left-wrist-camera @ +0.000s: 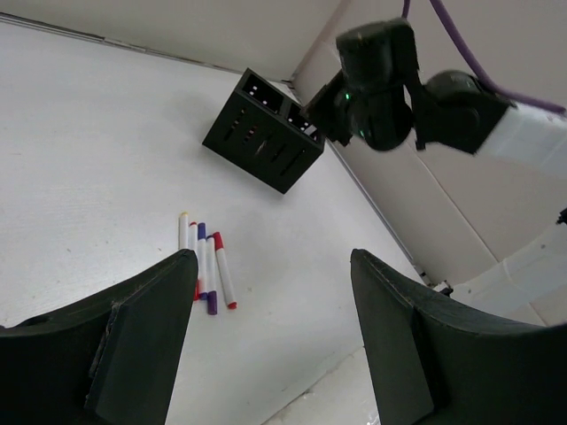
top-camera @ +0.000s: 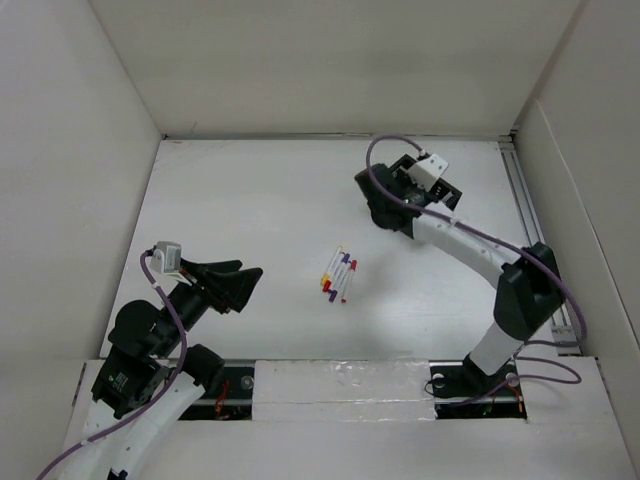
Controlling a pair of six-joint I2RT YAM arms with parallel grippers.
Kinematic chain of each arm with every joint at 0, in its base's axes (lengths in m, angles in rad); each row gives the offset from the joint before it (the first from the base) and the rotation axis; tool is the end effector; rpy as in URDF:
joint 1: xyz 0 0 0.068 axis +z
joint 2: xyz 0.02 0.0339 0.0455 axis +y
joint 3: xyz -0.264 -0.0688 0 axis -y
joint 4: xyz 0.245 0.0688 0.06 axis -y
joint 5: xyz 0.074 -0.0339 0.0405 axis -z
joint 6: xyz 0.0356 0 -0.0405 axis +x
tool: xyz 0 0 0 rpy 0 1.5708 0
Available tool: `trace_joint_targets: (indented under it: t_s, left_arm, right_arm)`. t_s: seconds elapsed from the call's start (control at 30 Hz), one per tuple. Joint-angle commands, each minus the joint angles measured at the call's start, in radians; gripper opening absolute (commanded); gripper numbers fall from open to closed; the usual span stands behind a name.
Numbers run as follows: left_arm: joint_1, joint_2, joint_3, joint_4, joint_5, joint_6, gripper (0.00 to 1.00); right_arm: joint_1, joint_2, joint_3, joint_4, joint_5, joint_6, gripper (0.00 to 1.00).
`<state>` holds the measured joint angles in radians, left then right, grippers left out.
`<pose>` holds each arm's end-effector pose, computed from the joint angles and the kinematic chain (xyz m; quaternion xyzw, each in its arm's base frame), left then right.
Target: Organize the desk
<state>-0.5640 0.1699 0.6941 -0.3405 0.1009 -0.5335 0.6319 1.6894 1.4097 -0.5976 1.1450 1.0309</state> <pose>0.0399 -0.0295 0.3527 0.0485 0.6378 -0.4281 0.6384 0.3096 0.1865 0.2975 0.3371 0.7384 -0.1323 0.5689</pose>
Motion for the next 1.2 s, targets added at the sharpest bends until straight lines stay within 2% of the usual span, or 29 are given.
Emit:
trace_joint_targets:
  t_s: [0.0,0.13,0.17,0.23,0.27,0.33,0.53,1.17]
  left_arm:
    - [-0.005,-0.003,-0.008,0.043,0.0,0.004,0.66]
    - [-0.005,0.006,-0.004,0.04,0.01,0.007,0.66]
    - [-0.005,0.008,-0.004,0.041,0.013,0.007,0.66]
    - [-0.005,0.006,-0.005,0.043,0.013,0.009,0.66]
    - [-0.005,0.008,-0.005,0.043,0.014,0.007,0.66]
    - [-0.005,0.003,-0.004,0.04,0.014,0.007,0.66]
    - [-0.005,0.005,-0.007,0.038,0.011,0.007,0.66]
    - [-0.005,-0.007,-0.004,0.038,0.008,0.007,0.66]
  right_arm:
    - [0.138,-0.114,-0.165,0.148,-0.128,-0.008,0.02]
    - [0.259,-0.158,-0.325,0.306,-0.356,0.007,0.0]
    - [0.282,-0.166,-0.348,0.32,-0.373,0.021,0.03]
    - [0.33,-0.162,-0.4,0.335,-0.411,0.058,0.18]
    - [0.341,-0.145,-0.42,0.353,-0.45,0.066,0.38]
    - [0.341,-0.111,-0.419,0.332,-0.458,0.078,0.4]
    - [0.362,0.027,-0.379,0.306,-0.442,0.094,0.36]
    - [0.341,0.142,-0.348,0.214,-0.399,0.182,0.27]
